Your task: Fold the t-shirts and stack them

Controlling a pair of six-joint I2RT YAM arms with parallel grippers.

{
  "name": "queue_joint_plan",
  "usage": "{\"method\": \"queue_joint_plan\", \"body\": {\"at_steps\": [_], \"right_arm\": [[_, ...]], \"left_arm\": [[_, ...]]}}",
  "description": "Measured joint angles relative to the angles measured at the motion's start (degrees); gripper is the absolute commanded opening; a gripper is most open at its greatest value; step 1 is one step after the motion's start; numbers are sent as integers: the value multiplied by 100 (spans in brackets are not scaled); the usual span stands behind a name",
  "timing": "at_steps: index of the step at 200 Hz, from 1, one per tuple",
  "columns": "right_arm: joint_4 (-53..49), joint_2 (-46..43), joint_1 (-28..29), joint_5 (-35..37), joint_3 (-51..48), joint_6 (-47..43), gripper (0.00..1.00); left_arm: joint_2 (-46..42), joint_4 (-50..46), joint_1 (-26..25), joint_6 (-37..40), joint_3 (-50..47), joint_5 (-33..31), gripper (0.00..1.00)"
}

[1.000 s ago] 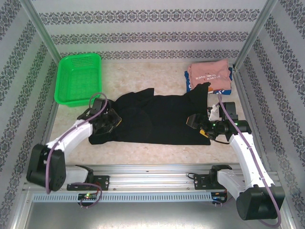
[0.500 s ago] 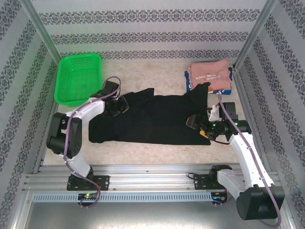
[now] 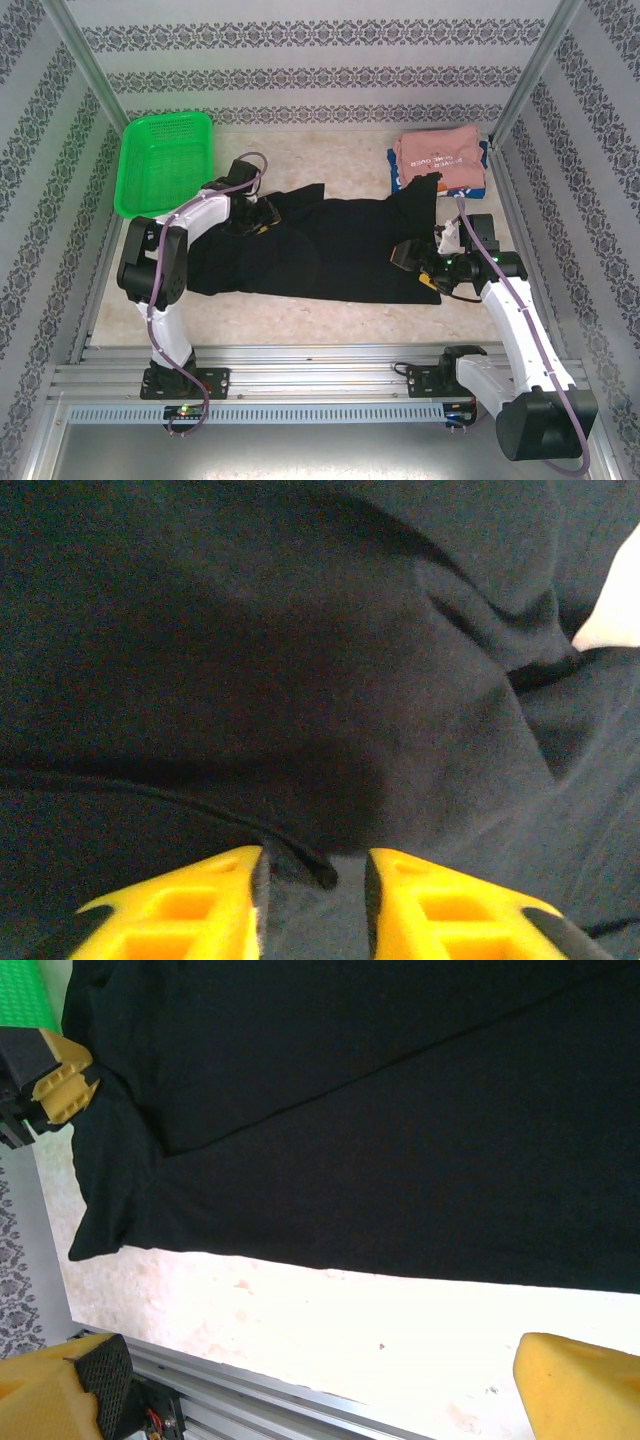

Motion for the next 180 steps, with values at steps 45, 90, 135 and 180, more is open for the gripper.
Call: {"method": "queue_joint_plan", "body": {"at_steps": [45,90,135,180], "right_arm": [[-94,0,0,15,0,-22,98],[-238,-9,0,184,-76,-44,98],[-227,2,0,223,-166,-39,98],[-245,87,-87,485,-326,61,98]], "left_arm": [[-1082,-2,11,-236,-304,105,74],[-3952,-442,356,-452,-1456,140,78],[-5469,-1635,1453,-487,-3198,138,75],[-5449,-1921,2140,-415,-3681,61,66]]}}
